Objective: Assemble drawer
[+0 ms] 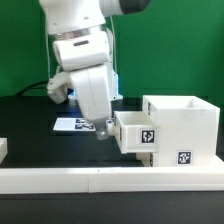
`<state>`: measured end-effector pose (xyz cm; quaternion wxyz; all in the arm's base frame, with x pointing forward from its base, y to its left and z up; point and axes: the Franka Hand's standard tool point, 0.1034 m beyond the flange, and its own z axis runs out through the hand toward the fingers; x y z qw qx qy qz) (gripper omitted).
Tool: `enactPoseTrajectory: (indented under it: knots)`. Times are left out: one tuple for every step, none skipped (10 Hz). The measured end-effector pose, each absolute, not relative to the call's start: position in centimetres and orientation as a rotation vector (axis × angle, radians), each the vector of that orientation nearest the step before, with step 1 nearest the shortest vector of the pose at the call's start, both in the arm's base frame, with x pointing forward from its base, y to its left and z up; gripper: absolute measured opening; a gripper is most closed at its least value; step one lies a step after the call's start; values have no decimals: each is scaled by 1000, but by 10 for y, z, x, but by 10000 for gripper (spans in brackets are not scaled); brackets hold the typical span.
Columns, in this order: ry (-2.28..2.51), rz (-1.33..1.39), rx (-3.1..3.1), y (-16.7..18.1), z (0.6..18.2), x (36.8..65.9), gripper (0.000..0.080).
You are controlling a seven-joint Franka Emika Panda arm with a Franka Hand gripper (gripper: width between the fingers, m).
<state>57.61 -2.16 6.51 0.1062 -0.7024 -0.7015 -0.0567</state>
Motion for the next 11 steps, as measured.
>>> enactPoseTrajectory:
  knots:
    - [-2062,-164,-2068,-13,65,576,649]
    - [-2056,-162,-2073,-9,65,576,649]
    - [-2025,-173,-2126,-11,66,578,649]
    - [-2022,-171,-2126,-11,65,577,649]
    - [-2016,-171,-2132,-9,64,576,649]
    - [-2024,-179,-2130,-1,64,575,649]
    - [-2042,-187,-2136,0,63,575,649]
    - [-2064,-183,-2130,2,63,575,649]
    - [-2091,-178,-2114,6,62,576,649]
    - [-2101,-172,-2102,13,63,575,649]
    - [-2105,-177,-2094,17,64,575,649]
